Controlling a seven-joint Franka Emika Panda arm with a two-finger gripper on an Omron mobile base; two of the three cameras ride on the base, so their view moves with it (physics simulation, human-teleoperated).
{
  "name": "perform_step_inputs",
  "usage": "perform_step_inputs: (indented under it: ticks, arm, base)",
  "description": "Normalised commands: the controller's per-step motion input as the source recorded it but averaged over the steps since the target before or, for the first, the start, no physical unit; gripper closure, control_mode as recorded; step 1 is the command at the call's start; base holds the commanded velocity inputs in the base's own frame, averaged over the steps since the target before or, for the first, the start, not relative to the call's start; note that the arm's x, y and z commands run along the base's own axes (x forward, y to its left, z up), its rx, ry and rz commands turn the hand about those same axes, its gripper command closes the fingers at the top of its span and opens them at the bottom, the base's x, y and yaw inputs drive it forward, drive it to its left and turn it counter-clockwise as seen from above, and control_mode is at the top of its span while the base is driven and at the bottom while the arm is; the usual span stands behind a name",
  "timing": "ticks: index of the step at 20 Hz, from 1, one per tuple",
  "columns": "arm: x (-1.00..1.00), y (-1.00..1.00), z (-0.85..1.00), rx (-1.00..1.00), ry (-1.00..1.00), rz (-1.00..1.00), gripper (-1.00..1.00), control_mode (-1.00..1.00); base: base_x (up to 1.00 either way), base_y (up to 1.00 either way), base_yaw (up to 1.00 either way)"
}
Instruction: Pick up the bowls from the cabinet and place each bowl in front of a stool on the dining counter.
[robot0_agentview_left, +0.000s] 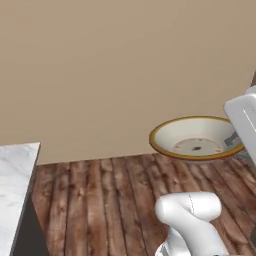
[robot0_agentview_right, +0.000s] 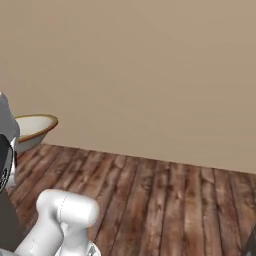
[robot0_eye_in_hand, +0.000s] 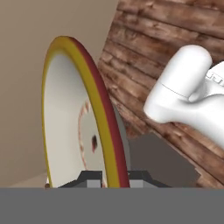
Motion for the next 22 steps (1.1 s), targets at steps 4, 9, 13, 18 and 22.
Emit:
perform_step_inputs:
  ticks: [4, 9, 13, 18, 22]
  arm:
    - [0.0, 0.0, 0.0, 0.0, 0.0, 0.0, 1.0, 1.0]
    - [0.0, 0.0, 0.0, 0.0, 0.0, 0.0, 1.0, 1.0]
    - [0.0, 0.0, 0.0, 0.0, 0.0, 0.0, 1.0, 1.0]
    - [0.0, 0.0, 0.0, 0.0, 0.0, 0.0, 1.0, 1.0]
    - [0.0, 0.0, 0.0, 0.0, 0.0, 0.0, 1.0, 1.0]
  base:
    - [1.0, -0.24, 0.29]
    - [1.0, -0.14, 0.3]
    - [1.0, -0.14, 0.32]
    - [1.0, -0.29, 0.32]
    - [1.0, -0.39, 0.37]
